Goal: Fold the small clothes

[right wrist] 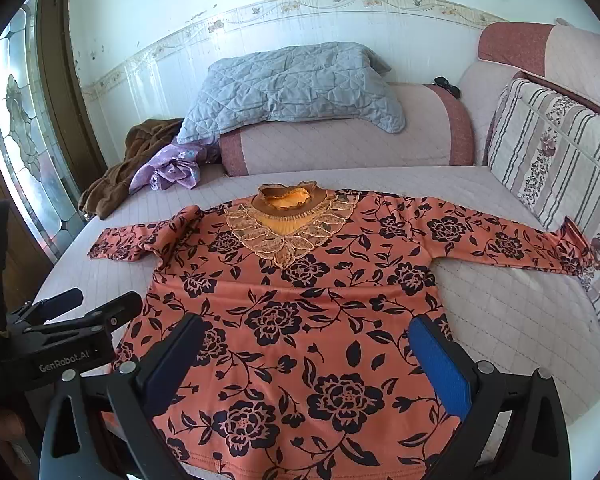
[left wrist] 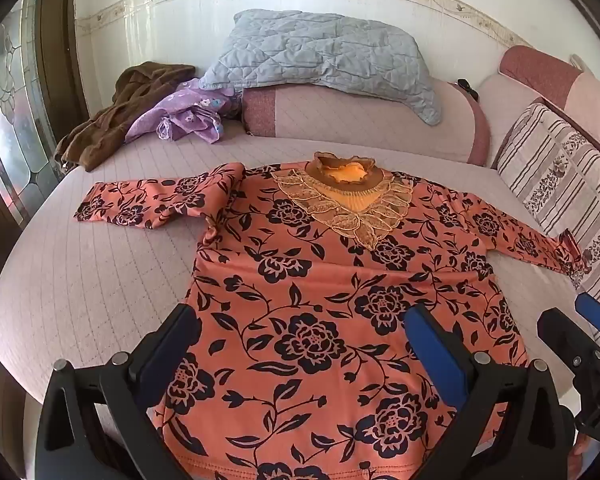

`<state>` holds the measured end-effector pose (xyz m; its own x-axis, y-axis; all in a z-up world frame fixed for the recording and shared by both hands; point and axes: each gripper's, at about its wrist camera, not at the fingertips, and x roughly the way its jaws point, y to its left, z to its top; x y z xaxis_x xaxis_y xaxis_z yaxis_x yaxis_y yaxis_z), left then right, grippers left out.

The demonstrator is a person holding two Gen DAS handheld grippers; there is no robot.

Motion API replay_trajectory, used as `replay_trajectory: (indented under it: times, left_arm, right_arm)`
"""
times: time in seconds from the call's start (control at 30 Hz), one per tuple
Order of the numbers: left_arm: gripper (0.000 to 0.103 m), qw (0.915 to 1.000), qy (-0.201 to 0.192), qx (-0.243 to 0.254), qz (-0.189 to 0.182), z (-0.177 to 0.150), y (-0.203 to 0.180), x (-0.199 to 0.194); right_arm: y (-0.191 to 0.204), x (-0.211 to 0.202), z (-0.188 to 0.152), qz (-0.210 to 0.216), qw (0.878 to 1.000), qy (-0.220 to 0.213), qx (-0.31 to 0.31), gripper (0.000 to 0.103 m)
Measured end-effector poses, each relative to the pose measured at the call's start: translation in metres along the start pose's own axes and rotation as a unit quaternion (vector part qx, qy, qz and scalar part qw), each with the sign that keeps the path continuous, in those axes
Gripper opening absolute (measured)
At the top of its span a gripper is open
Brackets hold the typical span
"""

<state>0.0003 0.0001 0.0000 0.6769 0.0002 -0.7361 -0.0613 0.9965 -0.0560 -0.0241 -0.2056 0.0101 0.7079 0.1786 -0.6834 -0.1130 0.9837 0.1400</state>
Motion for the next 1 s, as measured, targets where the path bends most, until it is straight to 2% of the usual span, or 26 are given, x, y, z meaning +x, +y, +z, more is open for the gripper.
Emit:
replay_trajectory:
  times: [0.43,0.5,0.77,1.0]
  left_arm:
    - [0.103,1.0,0.006,0.003,0.002,-0.0008,0.0023,0.0012]
    - [0.103,1.0,0.006,0.003,0.001,-0.0001,0.0023,0.001]
    - [0.103,1.0,-0.001,0.003,0.0,0.0006,-0.0041,0.006]
    - [0.103,1.0,-0.001,0.002,0.0,0.0001,-0.004,0.0067]
  right_arm:
    - [-0.0012,0.004,-0.0002,0.002,1.0,-0.01,-0.003,0.103]
    - [0.0002,0.0037,-0.0016,0.003,1.0,-0.024,-0.005,0.103]
    - [-0.0008,0.0054,0.0005,-0.002,1.0,-0.011,-0.004,0.103]
    - [0.0004,0.0071,0.001,-0.006,1.0,-0.02,-0.012,0.103]
